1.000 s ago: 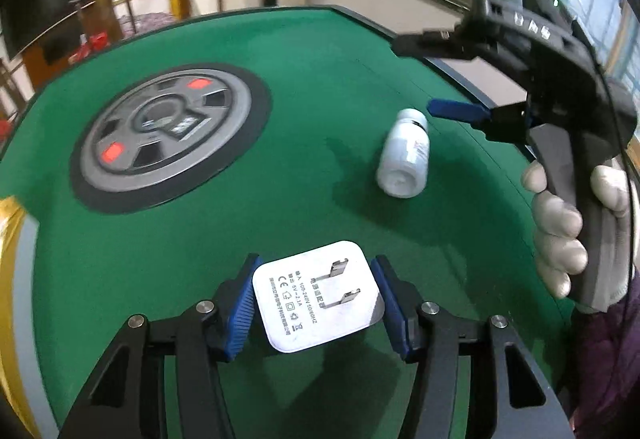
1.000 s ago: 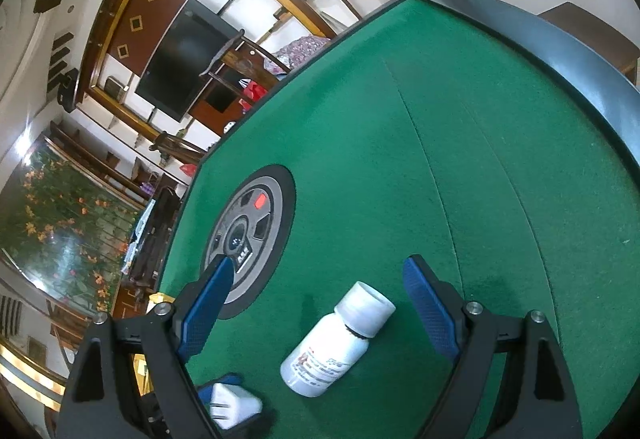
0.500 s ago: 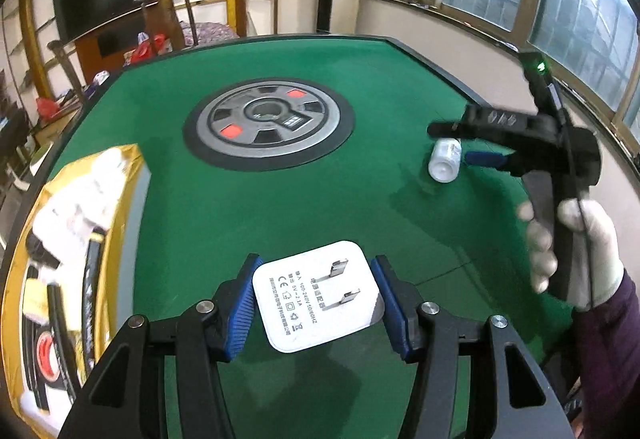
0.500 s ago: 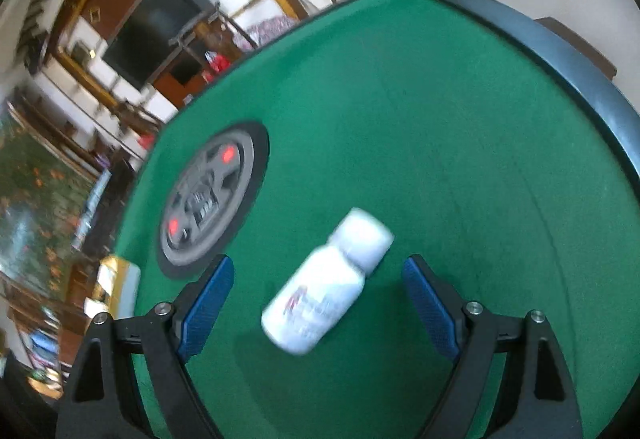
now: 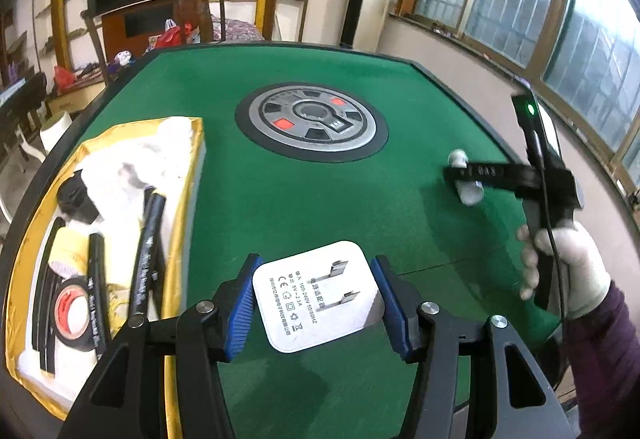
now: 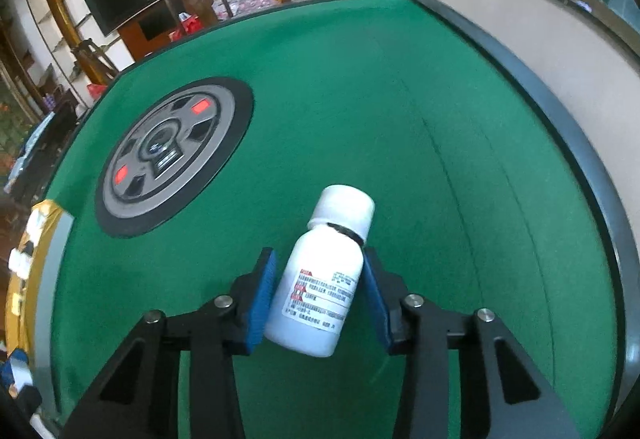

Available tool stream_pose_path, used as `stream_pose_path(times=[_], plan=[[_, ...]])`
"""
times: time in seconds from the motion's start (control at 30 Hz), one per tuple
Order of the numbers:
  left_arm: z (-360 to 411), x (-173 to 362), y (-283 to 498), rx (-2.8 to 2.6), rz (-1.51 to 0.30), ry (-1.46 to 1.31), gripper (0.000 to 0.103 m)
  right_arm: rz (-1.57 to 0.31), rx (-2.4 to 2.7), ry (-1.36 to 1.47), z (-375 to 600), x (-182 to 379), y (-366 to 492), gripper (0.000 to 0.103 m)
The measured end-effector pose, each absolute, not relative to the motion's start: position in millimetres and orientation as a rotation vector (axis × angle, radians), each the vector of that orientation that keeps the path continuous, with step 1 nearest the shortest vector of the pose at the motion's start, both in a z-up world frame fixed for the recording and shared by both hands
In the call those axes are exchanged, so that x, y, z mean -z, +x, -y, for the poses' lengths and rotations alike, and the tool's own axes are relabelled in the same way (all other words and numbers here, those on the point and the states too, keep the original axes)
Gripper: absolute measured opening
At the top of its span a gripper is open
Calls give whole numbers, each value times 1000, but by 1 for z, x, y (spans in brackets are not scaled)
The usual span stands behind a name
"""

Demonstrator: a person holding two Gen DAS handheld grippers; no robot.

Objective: Organize rigid objects
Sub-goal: 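Carry the adapter and pill bottle into the tray and open both tools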

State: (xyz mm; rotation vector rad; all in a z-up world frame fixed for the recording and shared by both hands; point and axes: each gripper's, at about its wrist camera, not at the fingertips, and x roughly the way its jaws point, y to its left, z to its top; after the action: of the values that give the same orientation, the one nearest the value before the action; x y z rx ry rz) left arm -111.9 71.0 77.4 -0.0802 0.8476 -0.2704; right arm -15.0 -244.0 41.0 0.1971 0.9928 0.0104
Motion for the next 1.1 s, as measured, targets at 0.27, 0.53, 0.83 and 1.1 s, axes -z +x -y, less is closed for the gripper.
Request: stream_pose_path(times=[0.27,0.53,0.83,1.1], plan=[[-122,-87,-137,259,-827,-175,59,-964,-224,352,226,-65,-54,33],[-205,-82,-160,75,-811,-252,59,-933,-499,398,157,-95,-82,33],[-256,-47,-151,-37,-862,-318,59,-983,-745,314,46,-115,-104,33],[-260,-32,-141,-82,-893,-280,59,-1035,-806,214,-32,-101,-108,33]])
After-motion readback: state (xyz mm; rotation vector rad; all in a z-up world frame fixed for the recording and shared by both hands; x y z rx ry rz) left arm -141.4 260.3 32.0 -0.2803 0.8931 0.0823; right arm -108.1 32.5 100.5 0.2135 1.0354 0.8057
